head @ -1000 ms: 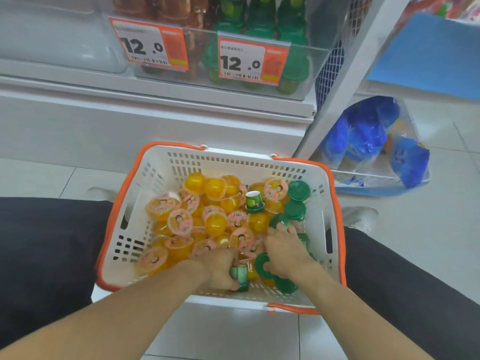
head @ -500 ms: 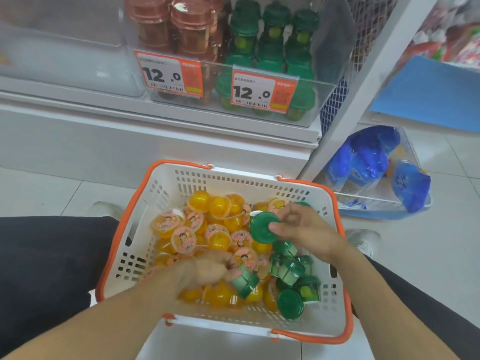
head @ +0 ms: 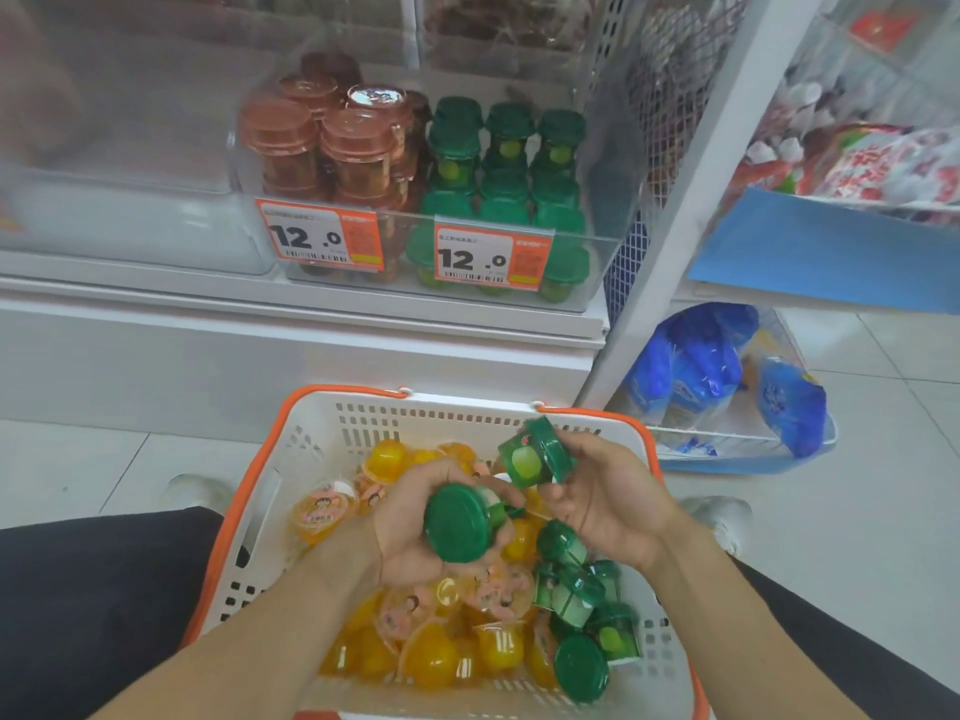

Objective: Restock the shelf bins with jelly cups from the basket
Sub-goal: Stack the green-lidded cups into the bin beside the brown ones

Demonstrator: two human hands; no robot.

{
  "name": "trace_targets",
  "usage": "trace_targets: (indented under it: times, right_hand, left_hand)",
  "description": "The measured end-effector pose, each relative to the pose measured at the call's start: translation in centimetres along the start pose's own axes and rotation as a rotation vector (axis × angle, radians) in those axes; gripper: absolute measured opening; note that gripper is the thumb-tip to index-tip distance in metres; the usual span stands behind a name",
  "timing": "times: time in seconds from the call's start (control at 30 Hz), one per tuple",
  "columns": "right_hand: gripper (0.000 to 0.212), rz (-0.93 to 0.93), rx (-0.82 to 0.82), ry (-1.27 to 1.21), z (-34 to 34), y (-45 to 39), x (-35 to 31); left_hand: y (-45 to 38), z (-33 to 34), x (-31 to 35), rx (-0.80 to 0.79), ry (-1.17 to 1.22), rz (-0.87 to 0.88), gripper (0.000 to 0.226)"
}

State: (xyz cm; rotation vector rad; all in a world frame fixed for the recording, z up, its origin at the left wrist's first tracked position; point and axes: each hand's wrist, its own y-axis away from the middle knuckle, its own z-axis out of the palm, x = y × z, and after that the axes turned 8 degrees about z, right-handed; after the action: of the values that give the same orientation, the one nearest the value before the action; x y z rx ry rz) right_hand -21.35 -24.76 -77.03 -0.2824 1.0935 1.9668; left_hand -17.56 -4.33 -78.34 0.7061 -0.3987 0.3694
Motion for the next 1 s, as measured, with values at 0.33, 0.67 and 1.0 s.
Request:
trace_targets:
  times: [0.33, 0.67, 1.0]
  right_hand:
    - [0.036, -0.131, 0.192, 0.336, 5.0, 1.2, -2.3]
    - [0.037, -0.636, 0.268, 0.81, 13.7, 5.6, -9.2]
    - [0.038, -0.779, 0.606, 1.116, 15.5, 0.0, -19.4]
  left_hand:
    - [2.0, 4.0, 2.5, -0.157, -0.104, 0.106, 0.053]
    - [6.0, 8.6, 9.5, -0.017, -0.259, 0.405, 0.054]
    - [5.9, 8.7, 14.5, 0.298, -0.413, 0.446, 0.021]
